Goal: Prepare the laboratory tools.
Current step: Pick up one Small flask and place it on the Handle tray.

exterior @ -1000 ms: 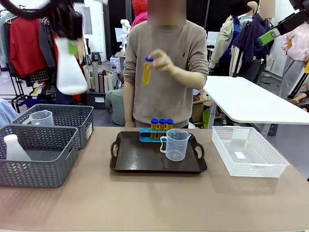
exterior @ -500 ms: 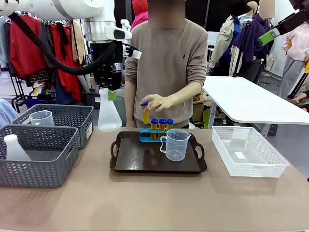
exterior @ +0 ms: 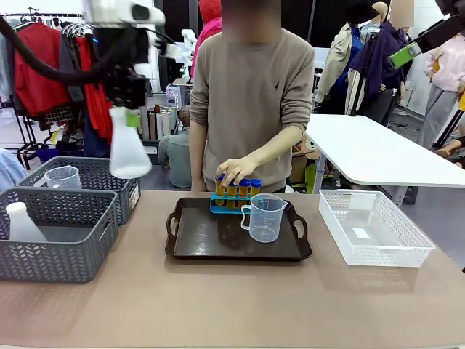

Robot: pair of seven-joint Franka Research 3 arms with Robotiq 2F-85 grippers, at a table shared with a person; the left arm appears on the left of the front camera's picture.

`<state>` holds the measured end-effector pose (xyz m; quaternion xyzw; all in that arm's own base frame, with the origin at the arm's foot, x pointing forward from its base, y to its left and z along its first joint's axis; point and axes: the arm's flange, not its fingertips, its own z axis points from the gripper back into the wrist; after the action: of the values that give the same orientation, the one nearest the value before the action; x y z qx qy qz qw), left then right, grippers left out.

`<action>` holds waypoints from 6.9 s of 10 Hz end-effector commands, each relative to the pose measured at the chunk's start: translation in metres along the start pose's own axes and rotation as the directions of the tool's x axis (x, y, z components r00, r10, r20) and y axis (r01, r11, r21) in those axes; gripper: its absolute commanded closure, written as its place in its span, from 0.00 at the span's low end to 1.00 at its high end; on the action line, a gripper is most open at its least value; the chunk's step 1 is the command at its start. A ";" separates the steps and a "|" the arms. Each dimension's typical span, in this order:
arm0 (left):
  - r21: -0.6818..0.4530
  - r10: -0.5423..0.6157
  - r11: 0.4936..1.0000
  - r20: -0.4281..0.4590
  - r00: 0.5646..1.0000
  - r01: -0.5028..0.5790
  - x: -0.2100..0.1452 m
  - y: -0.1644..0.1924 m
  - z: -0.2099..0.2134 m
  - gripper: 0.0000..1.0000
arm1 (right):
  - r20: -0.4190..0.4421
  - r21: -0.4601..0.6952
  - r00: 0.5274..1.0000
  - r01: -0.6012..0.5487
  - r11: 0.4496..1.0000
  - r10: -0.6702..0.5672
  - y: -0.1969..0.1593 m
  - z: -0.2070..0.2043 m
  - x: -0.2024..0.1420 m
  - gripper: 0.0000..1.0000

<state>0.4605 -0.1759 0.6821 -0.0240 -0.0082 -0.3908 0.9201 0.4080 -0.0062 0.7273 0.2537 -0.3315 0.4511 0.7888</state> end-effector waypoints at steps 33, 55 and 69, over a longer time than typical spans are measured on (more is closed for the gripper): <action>0.102 -0.315 0.946 0.050 0.948 0.309 0.117 -0.044 -0.095 1.00 | 0.009 0.005 1.000 0.001 1.000 -0.001 0.002 0.000 0.002 0.00; -0.118 -0.497 0.864 -0.046 0.867 0.489 0.252 -0.016 -0.259 0.92 | 0.009 0.005 1.000 0.001 1.000 -0.001 0.002 0.000 0.002 0.00; -0.115 -0.472 0.876 -0.003 0.881 0.469 0.217 -0.040 -0.198 0.00 | 0.009 0.005 1.000 0.001 1.000 -0.001 0.002 0.000 0.002 0.00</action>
<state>0.5942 -0.3793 0.4907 -0.0530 0.0149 -0.6120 0.7889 0.4081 -0.0061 0.7276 0.2534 -0.3314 0.4512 0.7889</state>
